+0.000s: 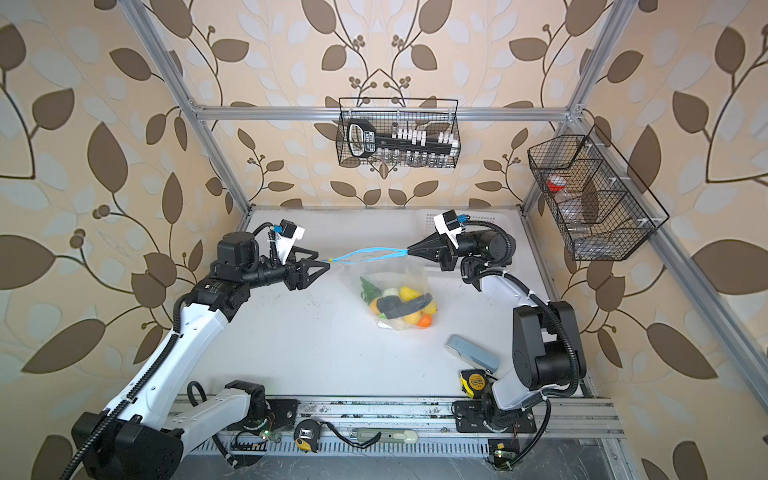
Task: Place the food in the zip-top bag and seal the zipper
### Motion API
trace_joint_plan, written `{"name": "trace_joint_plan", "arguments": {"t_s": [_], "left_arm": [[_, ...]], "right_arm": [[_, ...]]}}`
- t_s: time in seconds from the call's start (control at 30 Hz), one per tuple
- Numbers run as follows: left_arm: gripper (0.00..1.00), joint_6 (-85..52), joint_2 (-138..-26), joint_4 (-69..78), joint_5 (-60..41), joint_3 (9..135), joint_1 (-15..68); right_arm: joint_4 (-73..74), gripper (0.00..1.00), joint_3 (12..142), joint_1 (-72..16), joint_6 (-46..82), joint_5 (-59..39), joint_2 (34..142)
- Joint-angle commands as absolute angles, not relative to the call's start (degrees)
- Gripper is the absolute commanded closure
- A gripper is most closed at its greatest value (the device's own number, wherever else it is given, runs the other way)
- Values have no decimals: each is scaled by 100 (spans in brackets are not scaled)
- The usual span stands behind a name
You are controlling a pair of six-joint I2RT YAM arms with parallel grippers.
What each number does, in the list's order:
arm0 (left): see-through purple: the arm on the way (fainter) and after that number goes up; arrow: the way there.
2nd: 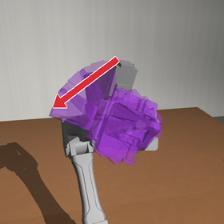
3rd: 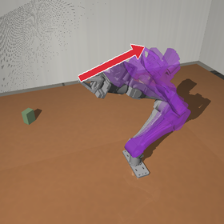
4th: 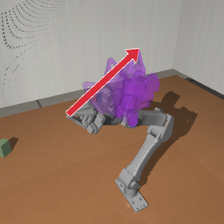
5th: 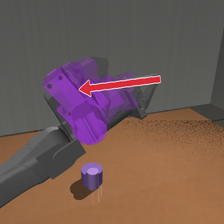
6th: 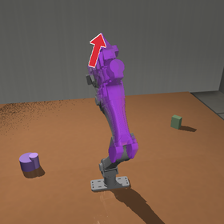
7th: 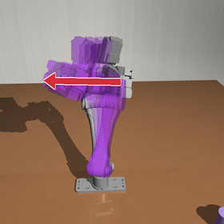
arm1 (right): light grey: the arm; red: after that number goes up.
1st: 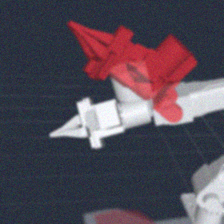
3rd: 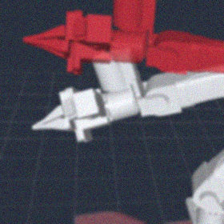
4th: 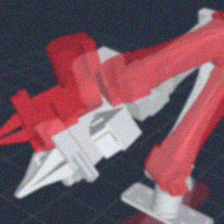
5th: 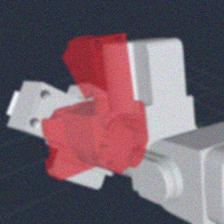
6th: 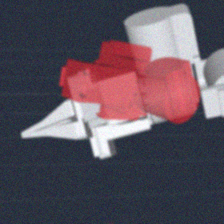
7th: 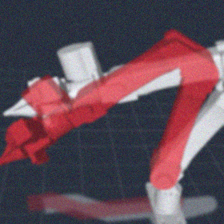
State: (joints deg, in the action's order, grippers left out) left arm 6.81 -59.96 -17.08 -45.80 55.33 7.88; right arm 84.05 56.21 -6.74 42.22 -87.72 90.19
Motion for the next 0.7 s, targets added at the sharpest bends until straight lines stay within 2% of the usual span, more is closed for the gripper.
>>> {"name": "trace_joint_plan", "arguments": {"t_s": [0.0, 0.2, 0.47, 0.57, 0.67], "left_arm": [[32, 1151, -5852, -1386, -4937, 5476, 791], [32, 1435, -6005, -1404, -4854, 5507, 791], [37, 1471, -6390, -1406, -5372, 5616, 791], [44, 1475, -6342, -1395, -5422, 5555, 798], [56, 1487, -6302, -1405, -5397, 5528, 791]], "right_arm": [[8685, 100, 5879, -707, 4313, -8835, 9053], [8680, 100, 5895, -722, 4311, -8842, 9044], [8658, 100, 5944, -713, 4314, -8842, 9095], [8658, 100, 5967, -703, 4320, -8838, 9112], [8659, 100, 5973, -685, 4324, -8824, 9123]]}}
